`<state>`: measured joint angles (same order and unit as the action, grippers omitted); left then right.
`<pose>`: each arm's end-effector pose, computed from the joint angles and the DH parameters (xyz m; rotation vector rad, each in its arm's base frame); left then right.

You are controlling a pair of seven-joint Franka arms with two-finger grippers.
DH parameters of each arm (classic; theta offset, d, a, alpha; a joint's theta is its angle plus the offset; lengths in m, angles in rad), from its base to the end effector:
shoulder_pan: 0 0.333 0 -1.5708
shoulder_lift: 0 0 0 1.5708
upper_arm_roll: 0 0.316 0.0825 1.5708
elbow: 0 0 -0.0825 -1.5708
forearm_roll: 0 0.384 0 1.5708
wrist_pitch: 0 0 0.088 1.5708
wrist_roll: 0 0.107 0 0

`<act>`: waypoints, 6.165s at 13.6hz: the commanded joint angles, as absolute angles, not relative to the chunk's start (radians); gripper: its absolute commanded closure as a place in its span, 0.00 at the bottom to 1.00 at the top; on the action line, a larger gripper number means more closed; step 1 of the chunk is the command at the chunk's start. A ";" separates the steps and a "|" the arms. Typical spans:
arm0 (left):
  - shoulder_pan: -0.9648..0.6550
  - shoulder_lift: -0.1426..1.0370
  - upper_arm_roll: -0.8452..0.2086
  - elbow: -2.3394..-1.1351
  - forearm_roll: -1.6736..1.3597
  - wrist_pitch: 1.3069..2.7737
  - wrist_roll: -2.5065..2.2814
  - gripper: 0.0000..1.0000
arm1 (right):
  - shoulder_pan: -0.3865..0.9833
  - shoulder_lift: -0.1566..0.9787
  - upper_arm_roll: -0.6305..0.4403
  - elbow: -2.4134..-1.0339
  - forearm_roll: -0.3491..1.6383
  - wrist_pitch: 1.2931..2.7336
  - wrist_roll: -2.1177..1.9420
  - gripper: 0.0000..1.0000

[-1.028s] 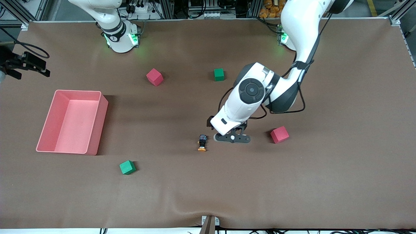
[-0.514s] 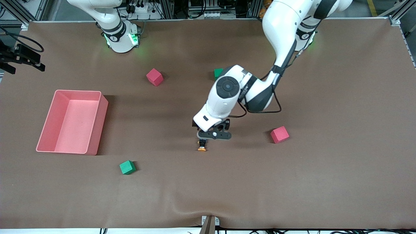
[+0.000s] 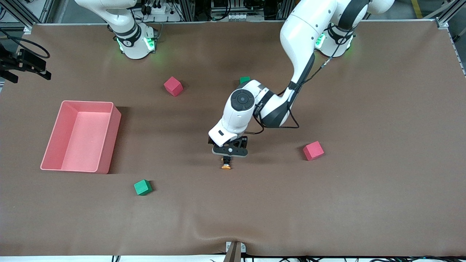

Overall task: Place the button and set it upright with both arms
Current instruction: 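Lower the left gripper over the button while the right gripper withdraws, then grasp the button body with the left gripper and lift it, then turn the button cap-up and lower it onto the table with the left gripper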

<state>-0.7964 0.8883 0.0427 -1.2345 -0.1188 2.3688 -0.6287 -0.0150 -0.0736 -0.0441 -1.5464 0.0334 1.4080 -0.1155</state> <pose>0.5603 -0.5411 0.2552 2.9265 -0.1026 0.2217 0.5133 -0.0274 0.6615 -3.0968 -0.0944 0.0952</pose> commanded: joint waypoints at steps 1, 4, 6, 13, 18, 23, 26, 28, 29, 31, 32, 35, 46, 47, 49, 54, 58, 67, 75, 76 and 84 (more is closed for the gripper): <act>-0.834 0.908 0.084 -1.213 -0.100 2.393 -0.641 0.00 | -0.005 -0.061 -0.057 -1.526 0.020 1.387 -0.023 0.00; -0.833 0.934 0.087 -1.212 -0.069 2.417 -0.640 0.00 | -0.008 -0.061 -0.057 -1.529 0.020 1.382 -0.020 0.00; -0.827 0.953 0.089 -1.212 -0.069 2.469 -0.638 0.03 | -0.009 -0.061 -0.060 -1.529 0.020 1.374 -0.021 0.00; -0.833 0.997 0.109 -1.210 -0.069 2.558 -0.643 0.09 | -0.012 -0.061 -0.064 -1.529 0.018 1.368 -0.028 0.00; -0.834 1.014 0.107 -1.210 -0.069 2.580 -0.638 0.13 | -0.021 -0.060 -0.072 -1.531 0.021 1.367 -0.031 0.00; -0.834 1.023 0.107 -1.210 -0.071 2.582 -0.635 0.20 | -0.031 -0.058 -0.071 -1.539 0.025 1.365 -0.032 0.00; -0.834 1.028 0.107 -1.210 -0.069 2.582 -0.637 0.25 | -0.040 -0.057 -0.072 -1.539 0.026 1.368 -0.034 0.00; -0.834 1.034 0.107 -1.210 -0.069 2.582 -0.635 0.27 | -0.040 -0.052 -0.072 -1.542 0.026 1.367 -0.035 0.00; -0.834 1.035 0.107 -1.210 -0.069 2.582 -0.635 0.28 | -0.044 -0.052 -0.072 -1.543 0.026 1.365 -0.035 0.00; -0.836 1.035 0.107 -1.212 -0.069 2.583 -0.635 0.33 | -0.061 -0.052 -0.072 -1.548 0.026 1.365 -0.044 0.00; -0.836 1.035 0.107 -1.212 -0.069 2.582 -0.637 0.41 | -0.067 -0.052 -0.072 -1.546 0.026 1.365 -0.063 0.00; -0.834 1.022 0.106 -1.213 -0.069 2.579 -0.641 0.69 | -0.089 -0.051 -0.072 -1.548 0.026 1.368 -0.090 0.00; -0.824 0.813 0.110 -1.297 -0.066 2.401 -0.704 0.86 | -0.097 -0.032 -0.072 -1.548 0.026 1.374 -0.117 0.00; -0.828 0.805 0.113 -1.308 -0.055 2.401 -0.741 0.85 | -0.098 -0.032 -0.072 -1.548 0.026 1.368 -0.118 0.00; -0.833 0.790 0.114 -1.310 0.001 2.399 -0.842 0.82 | -0.098 -0.032 -0.072 -1.549 0.026 1.361 -0.118 0.00; -0.877 0.752 0.115 -1.318 0.188 2.344 -1.151 0.79 | -0.097 -0.032 -0.071 -1.548 0.026 1.361 -0.118 0.00; -0.907 0.741 0.115 -1.316 0.352 2.280 -1.432 0.79 | -0.095 -0.032 -0.071 -1.548 0.026 1.361 -0.117 0.00; -0.989 0.764 0.114 -1.304 0.719 2.088 -1.787 0.75 | -0.092 -0.031 -0.069 -1.548 0.025 1.364 -0.117 0.00; -1.149 0.847 0.114 -1.302 0.853 1.826 -2.064 0.75 | -0.098 -0.021 -0.069 -1.549 0.025 1.368 -0.117 0.00; -1.167 0.870 0.112 -1.304 0.888 1.795 -2.103 0.75 | -0.098 -0.021 -0.069 -1.549 0.025 1.368 -0.117 0.00; -1.235 0.957 0.110 -1.302 1.069 1.741 -2.189 0.95 | -0.097 -0.020 -0.069 -1.549 0.025 1.368 -0.117 0.00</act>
<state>-1.2066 0.9436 0.1020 -1.3179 1.0116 1.7680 -2.1808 -0.0885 -0.0215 -0.0750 -1.5562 0.0315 1.3713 -0.1065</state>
